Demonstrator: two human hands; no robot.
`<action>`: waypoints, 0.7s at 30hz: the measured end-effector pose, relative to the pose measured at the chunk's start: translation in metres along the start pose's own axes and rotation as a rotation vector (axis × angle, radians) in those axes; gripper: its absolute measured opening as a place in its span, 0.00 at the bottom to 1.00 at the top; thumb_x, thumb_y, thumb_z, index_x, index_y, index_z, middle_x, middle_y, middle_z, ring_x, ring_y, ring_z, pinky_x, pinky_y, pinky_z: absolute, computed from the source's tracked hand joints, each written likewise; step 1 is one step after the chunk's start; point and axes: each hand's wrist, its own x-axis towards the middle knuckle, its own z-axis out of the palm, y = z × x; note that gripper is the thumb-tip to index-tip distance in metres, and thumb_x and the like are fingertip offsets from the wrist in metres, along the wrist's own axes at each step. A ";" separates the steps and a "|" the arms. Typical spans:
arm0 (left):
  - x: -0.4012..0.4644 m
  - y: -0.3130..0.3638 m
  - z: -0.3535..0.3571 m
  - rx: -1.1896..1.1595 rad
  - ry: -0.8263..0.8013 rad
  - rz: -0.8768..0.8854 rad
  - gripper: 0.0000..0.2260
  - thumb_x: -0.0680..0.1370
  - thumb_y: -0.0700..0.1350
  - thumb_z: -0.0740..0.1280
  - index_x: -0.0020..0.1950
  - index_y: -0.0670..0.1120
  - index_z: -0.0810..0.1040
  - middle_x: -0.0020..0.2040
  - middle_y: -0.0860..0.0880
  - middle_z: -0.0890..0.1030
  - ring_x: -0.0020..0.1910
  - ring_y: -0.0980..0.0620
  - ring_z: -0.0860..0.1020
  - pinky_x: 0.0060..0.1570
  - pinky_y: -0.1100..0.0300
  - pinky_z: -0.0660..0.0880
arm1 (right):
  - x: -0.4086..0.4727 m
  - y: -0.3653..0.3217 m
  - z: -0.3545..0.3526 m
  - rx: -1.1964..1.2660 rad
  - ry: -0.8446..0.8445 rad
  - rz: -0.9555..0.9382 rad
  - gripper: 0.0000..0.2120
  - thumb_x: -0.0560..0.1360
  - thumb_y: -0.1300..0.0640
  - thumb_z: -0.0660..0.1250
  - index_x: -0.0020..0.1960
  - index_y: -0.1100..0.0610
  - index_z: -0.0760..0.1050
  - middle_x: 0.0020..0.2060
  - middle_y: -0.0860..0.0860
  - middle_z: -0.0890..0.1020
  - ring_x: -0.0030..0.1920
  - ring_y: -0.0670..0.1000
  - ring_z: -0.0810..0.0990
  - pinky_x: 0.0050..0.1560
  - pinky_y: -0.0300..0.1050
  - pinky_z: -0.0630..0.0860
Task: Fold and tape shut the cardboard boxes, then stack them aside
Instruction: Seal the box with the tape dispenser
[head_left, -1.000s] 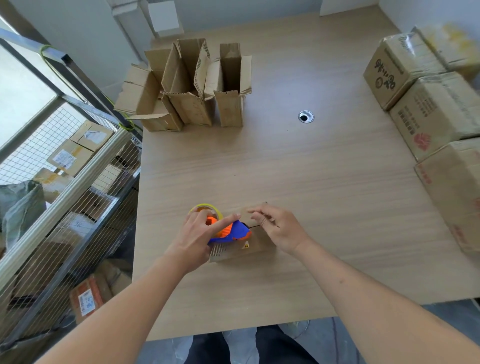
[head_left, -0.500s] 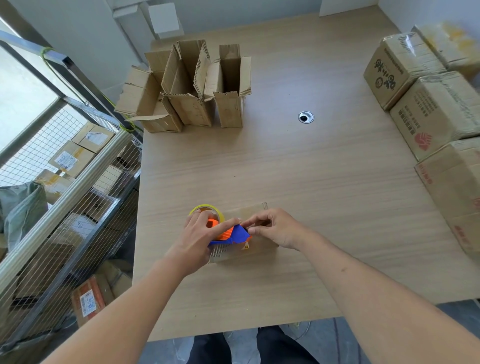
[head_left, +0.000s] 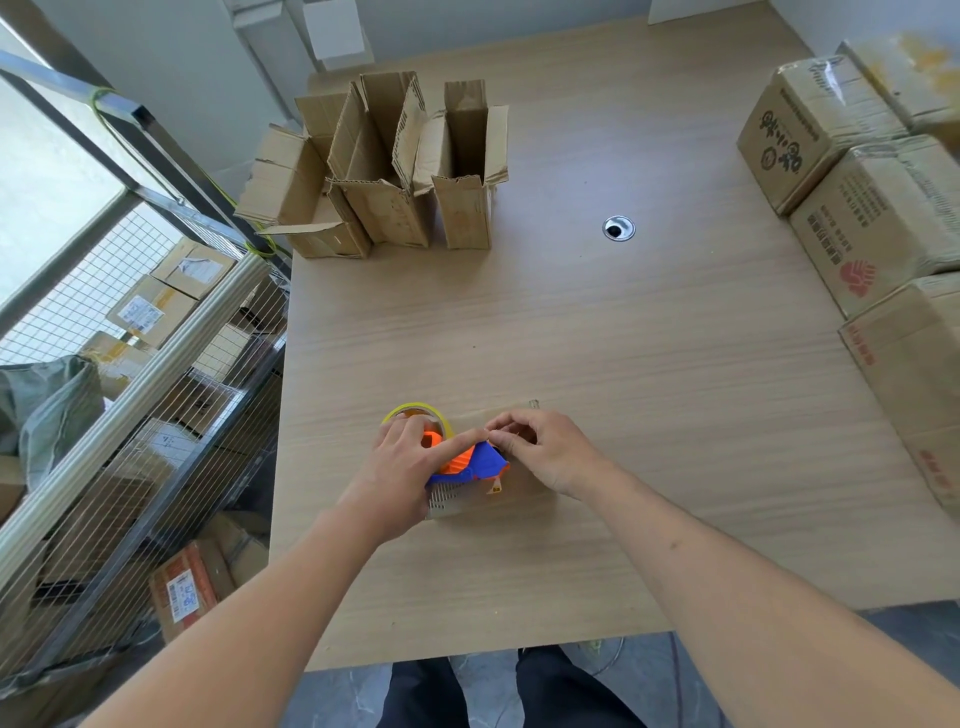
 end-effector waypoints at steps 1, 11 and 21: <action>0.001 0.002 -0.002 0.021 -0.026 -0.021 0.46 0.70 0.40 0.73 0.75 0.72 0.52 0.59 0.46 0.74 0.61 0.41 0.72 0.63 0.46 0.70 | 0.000 -0.001 0.000 0.015 0.014 0.001 0.03 0.79 0.52 0.71 0.51 0.47 0.83 0.44 0.44 0.86 0.46 0.44 0.83 0.53 0.49 0.80; -0.017 0.008 0.000 0.048 -0.056 -0.059 0.47 0.74 0.49 0.73 0.80 0.71 0.44 0.56 0.50 0.74 0.55 0.45 0.75 0.57 0.50 0.72 | 0.001 0.003 0.012 0.136 0.157 0.081 0.07 0.74 0.55 0.77 0.49 0.45 0.87 0.43 0.43 0.87 0.47 0.42 0.85 0.53 0.44 0.81; -0.025 0.004 0.006 -0.014 -0.012 -0.045 0.46 0.75 0.48 0.73 0.82 0.67 0.46 0.56 0.50 0.72 0.54 0.47 0.72 0.58 0.54 0.69 | -0.008 -0.002 0.011 0.123 0.202 0.086 0.05 0.74 0.58 0.76 0.41 0.50 0.87 0.36 0.44 0.87 0.41 0.46 0.85 0.45 0.41 0.79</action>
